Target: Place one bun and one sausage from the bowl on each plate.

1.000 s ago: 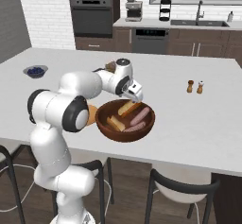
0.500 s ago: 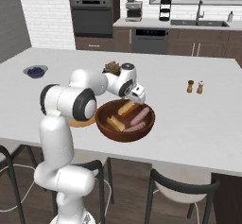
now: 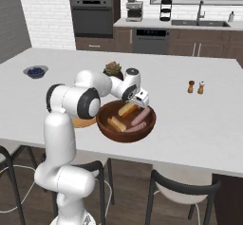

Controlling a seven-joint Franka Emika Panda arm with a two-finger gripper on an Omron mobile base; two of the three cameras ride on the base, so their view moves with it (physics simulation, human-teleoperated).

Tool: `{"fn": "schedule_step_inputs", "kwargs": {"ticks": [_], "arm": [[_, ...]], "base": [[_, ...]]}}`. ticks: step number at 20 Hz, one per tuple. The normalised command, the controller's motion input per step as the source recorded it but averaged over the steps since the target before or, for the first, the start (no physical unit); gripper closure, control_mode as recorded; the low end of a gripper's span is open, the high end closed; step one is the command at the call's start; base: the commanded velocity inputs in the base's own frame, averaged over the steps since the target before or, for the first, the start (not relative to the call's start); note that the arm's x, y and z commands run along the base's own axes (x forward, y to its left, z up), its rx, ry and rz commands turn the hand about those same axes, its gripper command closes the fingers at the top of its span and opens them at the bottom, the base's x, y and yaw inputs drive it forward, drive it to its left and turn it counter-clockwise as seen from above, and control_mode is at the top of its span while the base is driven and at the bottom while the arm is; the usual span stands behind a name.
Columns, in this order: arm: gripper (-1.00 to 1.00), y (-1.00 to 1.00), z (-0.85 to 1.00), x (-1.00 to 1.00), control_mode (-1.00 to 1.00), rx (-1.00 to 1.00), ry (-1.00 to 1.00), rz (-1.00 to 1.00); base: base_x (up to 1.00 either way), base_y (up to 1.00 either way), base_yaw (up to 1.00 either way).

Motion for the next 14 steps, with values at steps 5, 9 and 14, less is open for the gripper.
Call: {"fn": "schedule_step_inputs", "kwargs": {"ticks": [5,9,14], "arm": [[-1.0,0.0,-0.24,0.01,-1.0,0.0,-0.03,0.0],[-1.0,0.0,-0.36,0.0,-1.0,0.0,-0.03,0.0],[-1.0,-0.01,-0.27,-0.03,-1.0,0.0,-0.07,0.0]], "base": [[0.0,0.0,0.0],[0.0,0.0,0.0],[0.0,0.0,0.0]]}}
